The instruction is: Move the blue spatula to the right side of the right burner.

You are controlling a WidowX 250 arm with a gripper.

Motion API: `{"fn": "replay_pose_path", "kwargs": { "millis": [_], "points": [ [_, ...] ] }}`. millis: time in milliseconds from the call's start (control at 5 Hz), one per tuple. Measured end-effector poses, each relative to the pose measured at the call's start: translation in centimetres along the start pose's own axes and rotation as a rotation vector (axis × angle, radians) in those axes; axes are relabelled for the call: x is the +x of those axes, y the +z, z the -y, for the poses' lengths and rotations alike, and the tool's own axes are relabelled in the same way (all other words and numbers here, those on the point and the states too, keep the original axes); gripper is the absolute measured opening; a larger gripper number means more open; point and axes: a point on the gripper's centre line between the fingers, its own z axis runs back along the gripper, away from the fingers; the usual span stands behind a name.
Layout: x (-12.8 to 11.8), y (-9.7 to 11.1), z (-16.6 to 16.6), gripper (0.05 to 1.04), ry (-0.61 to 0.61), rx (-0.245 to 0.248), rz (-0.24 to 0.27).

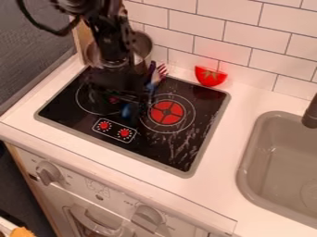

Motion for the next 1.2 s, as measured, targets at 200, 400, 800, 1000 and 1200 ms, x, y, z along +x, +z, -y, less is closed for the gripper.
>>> {"fn": "replay_pose_path", "kwargs": {
  "millis": [200, 400, 800, 1000, 1200],
  "points": [
    [0.3, 0.0, 0.8, 0.979, -0.023, 0.014, 0.013],
    [0.5, -0.1, 0.8, 0.882, -0.023, 0.032, 0.016],
    [1.3, -0.4, 0.7, 0.425, -0.021, 0.044, 0.015],
    [0.6, -0.2, 0.8, 0.422, -0.011, 0.045, 0.002],
    [-0.9, 1.9, 1.8, 0.422, -0.024, -0.004, 0.004]
  ]
}}
